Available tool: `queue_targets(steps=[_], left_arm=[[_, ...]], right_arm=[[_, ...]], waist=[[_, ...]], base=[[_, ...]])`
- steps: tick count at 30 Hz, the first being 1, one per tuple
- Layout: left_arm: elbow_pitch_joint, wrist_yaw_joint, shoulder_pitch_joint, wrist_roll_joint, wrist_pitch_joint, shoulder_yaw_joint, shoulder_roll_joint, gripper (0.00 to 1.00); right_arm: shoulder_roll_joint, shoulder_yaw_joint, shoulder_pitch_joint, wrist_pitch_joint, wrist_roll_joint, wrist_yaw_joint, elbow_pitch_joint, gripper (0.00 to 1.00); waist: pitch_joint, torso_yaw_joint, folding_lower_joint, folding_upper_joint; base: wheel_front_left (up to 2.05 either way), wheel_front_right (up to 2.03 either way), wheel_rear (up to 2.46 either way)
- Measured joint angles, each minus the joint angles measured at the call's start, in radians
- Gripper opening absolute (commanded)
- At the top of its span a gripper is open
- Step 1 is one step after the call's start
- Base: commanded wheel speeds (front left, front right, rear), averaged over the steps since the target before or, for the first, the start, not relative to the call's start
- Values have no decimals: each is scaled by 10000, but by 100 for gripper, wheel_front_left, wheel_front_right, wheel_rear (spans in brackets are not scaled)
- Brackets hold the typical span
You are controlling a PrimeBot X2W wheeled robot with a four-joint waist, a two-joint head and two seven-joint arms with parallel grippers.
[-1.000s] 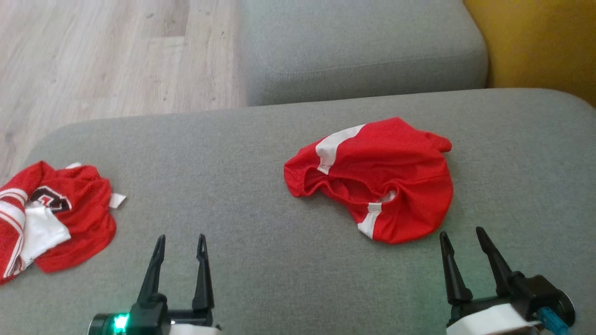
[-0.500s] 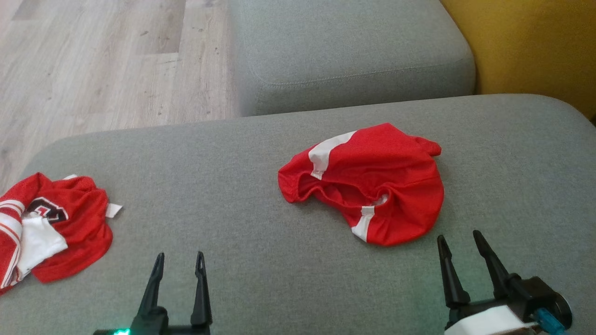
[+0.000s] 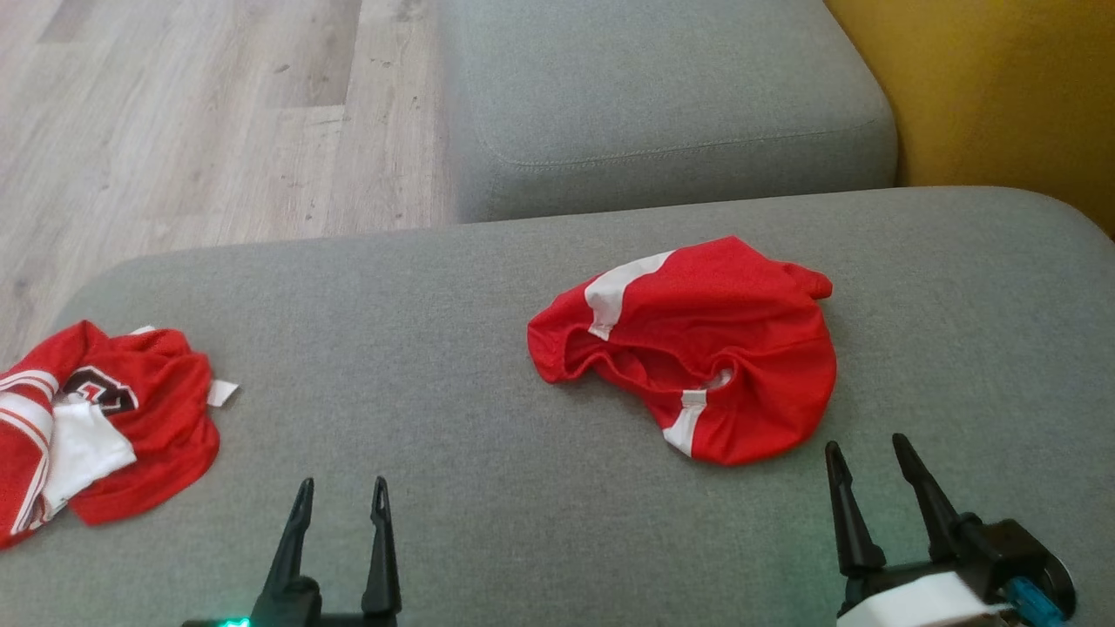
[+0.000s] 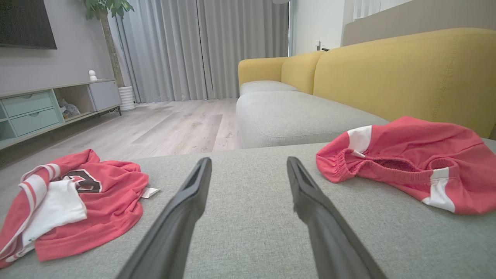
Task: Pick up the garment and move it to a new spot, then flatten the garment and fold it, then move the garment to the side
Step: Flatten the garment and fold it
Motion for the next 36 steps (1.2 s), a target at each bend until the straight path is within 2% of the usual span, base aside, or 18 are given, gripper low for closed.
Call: queue_targets(steps=[9, 15, 19, 24, 32, 36], left_arm=[[142, -123, -2, -4, 0, -307, 2, 100], [483, -811, -323, 52, 0, -982, 4, 100], [993, -1467, -1421, 642, 0, -1685, 19, 100], [2073, -2034, -3133, 1266, 0, -2679, 21, 100], [3666, -2372, -5363, 1547, -2, -3572, 48, 100], [5150, -2458, -6555, 1586, -2, -4138, 52, 100]], right_arm=[[2, 104, -12, 0, -2, 0, 8, 100], [2, 138, -45, 0, 0, 0, 6, 100], [2, 268, -75, 0, 12, 0, -35, 100], [0, 435, -420, 0, 111, 0, -82, 100], [0, 725, -1032, 0, 299, 0, -117, 100], [0, 918, -1388, 0, 376, 0, -167, 100]], waist=[[87, -159, 0, 0], [330, -585, 0, 0], [612, -957, 0, 0], [1077, -1468, 1, -1], [1913, -2163, 2, -1], [2479, -2721, 3, -1]], base=[[0, 0, 0], [0, 0, 0], [0, 0, 0], [0, 0, 0], [0, 0, 0], [0, 0, 0]])
